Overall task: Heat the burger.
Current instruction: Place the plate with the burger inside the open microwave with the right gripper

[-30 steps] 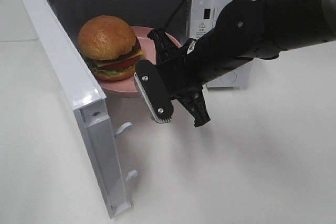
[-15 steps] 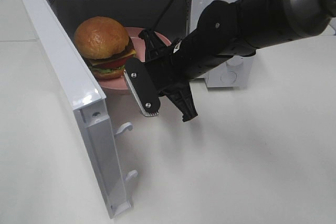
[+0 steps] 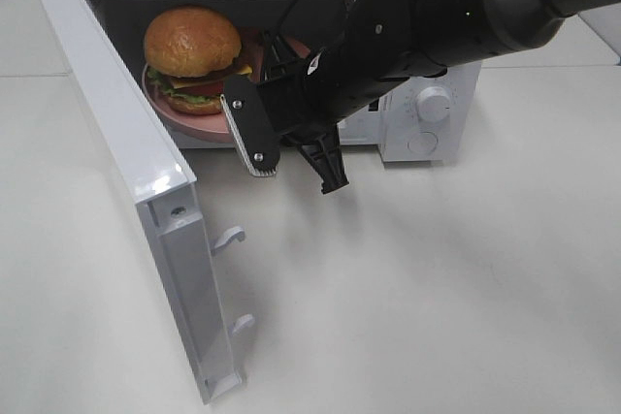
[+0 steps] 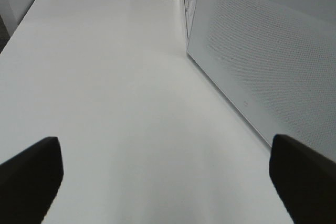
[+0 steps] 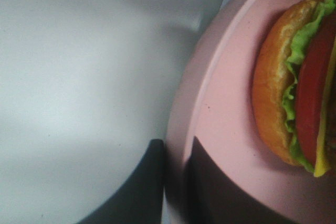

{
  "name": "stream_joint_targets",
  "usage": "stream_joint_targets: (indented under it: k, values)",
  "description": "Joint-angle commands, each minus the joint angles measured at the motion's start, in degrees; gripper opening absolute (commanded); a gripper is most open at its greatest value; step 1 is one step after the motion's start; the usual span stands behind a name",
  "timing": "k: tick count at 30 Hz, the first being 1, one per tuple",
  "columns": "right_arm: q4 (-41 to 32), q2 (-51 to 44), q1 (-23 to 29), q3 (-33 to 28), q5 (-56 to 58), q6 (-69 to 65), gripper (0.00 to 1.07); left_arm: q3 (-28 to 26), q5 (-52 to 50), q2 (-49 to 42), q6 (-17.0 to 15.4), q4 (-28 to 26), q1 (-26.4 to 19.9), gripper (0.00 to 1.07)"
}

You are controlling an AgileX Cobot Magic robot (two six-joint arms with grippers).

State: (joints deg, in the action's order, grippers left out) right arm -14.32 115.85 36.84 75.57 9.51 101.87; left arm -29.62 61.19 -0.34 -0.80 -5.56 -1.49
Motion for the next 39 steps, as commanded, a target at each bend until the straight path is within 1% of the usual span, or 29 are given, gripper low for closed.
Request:
stream_joint_targets:
  k: [1, 6, 7, 8, 10, 14, 20, 25, 28, 32, 39]
  values:
    - [1.1, 0.3, -0.2, 2.4, -2.5, -2.5, 0.0, 0.1, 0.1, -0.8, 0.1, -0.2, 0.2, 1.0]
    - [3.3, 3.2, -0.8, 6.6, -1.1, -6.6, 0.0, 0.1, 0.1, -0.8, 0.1, -0.2, 0.2, 1.0]
    - [3.3, 3.2, -0.8, 6.6, -1.1, -6.6, 0.0, 0.1, 0.1, -0.8, 0.1, -0.2, 0.2, 1.0]
    - [5.4, 3.8, -0.8, 7.5, -1.1, -7.7, 0.0, 0.1, 0.1, -0.8, 0.1, -0.2, 0.2, 1.0]
    - [6.7, 4.4, -0.9, 8.4, -1.0, -9.5, 0.01, 0.1, 0.1, -0.8, 0.1, -0.2, 0.2, 1.0]
    - [7.7, 5.2, -0.9, 9.6, -1.0, -11.7, 0.01, 0.1, 0.1, -0.8, 0.1, -0.2, 0.2, 1.0]
    - [11.8, 6.2, -1.5, 11.4, 0.3, -14.3, 0.01, 0.1, 0.1, -0.8, 0.1, -0.2, 0.2, 1.0]
    - [12.8, 6.4, -1.5, 12.2, 1.9, -14.3, 0.01, 0.1, 0.1, -0.8, 0.1, -0.2, 0.2, 1.0]
    - [12.8, 7.3, -1.5, 14.6, 4.7, -14.4, 0.01, 0.1, 0.1, -0.8, 0.1, -0.2, 0.2, 1.0]
    - [13.1, 8.4, -1.5, 17.0, 4.9, -15.8, 0.02, 0.1, 0.1, -0.8, 0.1, -0.2, 0.2, 1.0]
    - [14.3, 9.2, -2.2, 17.8, 5.1, -17.3, 0.02, 0.1, 0.1, -0.8, 0.1, -0.2, 0.2, 1.0]
